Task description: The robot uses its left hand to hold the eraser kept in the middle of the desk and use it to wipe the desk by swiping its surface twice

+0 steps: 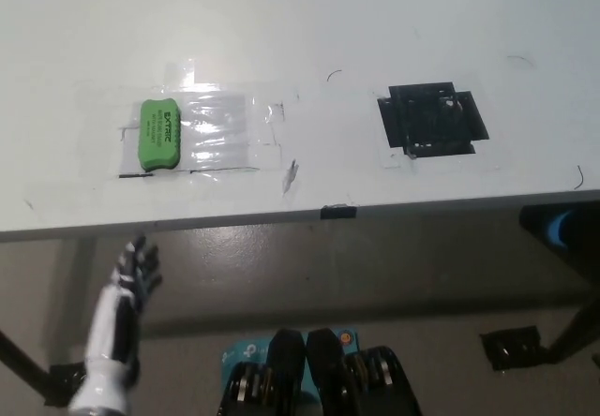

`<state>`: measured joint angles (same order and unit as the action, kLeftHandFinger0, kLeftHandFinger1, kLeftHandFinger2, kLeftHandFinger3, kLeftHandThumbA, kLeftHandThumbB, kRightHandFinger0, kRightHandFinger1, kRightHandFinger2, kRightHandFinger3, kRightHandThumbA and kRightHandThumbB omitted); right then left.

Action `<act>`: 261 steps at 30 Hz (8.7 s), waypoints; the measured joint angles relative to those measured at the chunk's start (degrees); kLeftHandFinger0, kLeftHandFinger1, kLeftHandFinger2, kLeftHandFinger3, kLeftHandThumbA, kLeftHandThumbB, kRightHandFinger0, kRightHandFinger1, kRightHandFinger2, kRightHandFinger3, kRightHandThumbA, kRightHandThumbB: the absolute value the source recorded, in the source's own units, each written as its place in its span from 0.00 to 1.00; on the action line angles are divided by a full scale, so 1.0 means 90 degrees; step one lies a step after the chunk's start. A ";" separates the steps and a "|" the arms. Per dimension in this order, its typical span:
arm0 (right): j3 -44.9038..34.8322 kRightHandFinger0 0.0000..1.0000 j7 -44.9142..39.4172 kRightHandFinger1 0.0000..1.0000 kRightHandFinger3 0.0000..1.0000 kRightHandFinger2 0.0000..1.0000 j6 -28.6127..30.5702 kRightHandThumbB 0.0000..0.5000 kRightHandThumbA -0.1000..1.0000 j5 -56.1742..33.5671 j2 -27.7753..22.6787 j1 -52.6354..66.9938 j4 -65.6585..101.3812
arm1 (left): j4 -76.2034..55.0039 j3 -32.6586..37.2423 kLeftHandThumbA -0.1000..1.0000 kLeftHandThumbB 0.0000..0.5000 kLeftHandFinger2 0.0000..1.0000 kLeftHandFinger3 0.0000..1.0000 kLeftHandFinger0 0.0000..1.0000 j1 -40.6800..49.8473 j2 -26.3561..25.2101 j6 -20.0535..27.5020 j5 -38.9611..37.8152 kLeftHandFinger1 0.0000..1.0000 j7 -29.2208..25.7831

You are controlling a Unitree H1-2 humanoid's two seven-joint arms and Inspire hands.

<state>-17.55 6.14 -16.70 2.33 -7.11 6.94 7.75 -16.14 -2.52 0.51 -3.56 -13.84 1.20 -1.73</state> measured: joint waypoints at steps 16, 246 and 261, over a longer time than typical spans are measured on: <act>-0.0015 1.00 0.0000 1.00 1.00 1.00 -0.0069 0.21 1.00 -0.0001 -0.0007 0.0100 0.0025 | -0.0842 0.0433 1.00 0.25 1.00 1.00 1.00 -0.3625 -0.2624 -0.1101 -0.0692 1.00 0.0471; -0.0294 1.00 0.0051 1.00 1.00 1.00 -0.0294 0.03 1.00 0.0589 0.0016 -0.0667 0.0333 | 0.7130 0.4202 1.00 1.00 1.00 1.00 1.00 -0.4253 -0.2216 0.0190 0.5163 1.00 -0.2281; -0.0385 1.00 0.0052 1.00 1.00 1.00 -0.0295 0.05 1.00 0.0588 0.0019 -0.0489 0.0332 | 0.6752 0.4069 1.00 1.00 1.00 1.00 1.00 -0.3917 -0.2667 0.0200 0.5061 1.00 -0.2281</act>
<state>-21.01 6.61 -19.35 7.62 -6.94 2.54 10.74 44.63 34.10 -34.74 -27.57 -12.04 46.75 -22.26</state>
